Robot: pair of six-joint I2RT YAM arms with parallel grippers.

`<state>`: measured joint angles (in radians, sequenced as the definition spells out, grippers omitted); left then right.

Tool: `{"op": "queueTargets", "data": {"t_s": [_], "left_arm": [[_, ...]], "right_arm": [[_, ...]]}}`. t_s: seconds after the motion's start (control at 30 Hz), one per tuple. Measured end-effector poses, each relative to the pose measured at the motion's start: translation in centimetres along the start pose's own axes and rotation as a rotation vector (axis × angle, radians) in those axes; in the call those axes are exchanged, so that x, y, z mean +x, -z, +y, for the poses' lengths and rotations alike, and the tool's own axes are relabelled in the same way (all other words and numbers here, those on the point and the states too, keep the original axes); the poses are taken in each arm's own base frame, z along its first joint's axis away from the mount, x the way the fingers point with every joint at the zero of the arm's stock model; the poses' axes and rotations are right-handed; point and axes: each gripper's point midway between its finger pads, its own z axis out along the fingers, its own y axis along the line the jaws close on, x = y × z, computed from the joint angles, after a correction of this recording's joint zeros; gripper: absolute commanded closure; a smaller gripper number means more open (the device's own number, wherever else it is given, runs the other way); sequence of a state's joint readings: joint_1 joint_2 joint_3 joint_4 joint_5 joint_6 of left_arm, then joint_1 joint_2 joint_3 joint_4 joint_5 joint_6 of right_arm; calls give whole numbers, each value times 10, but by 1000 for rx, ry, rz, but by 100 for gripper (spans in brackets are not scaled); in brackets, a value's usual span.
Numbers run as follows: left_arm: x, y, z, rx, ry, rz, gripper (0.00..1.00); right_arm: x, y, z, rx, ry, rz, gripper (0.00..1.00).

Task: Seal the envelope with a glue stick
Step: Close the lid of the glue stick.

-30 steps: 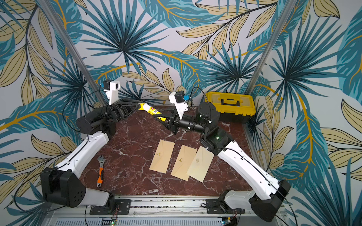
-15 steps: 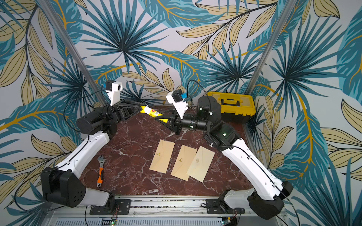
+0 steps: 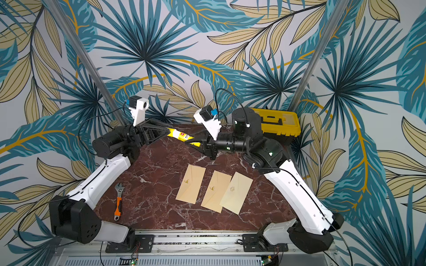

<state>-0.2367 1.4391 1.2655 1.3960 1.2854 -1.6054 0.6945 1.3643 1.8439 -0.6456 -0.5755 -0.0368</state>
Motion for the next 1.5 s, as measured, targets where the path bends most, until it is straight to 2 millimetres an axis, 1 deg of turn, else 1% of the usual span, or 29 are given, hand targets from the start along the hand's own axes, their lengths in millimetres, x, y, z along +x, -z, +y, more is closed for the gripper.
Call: {"op": "queueTargets", "data": {"t_s": [0.23, 0.7, 1.5], "left_arm": [[3, -4, -2, 12, 0, 19, 86], [6, -4, 4, 12, 19, 24, 86], [8, -7, 13, 16, 47, 18, 86]], "right_arm": [[1, 4, 2, 3, 10, 41, 100], [3, 4, -3, 27, 17, 97, 100], [3, -5, -11, 37, -5, 126, 100]]}}
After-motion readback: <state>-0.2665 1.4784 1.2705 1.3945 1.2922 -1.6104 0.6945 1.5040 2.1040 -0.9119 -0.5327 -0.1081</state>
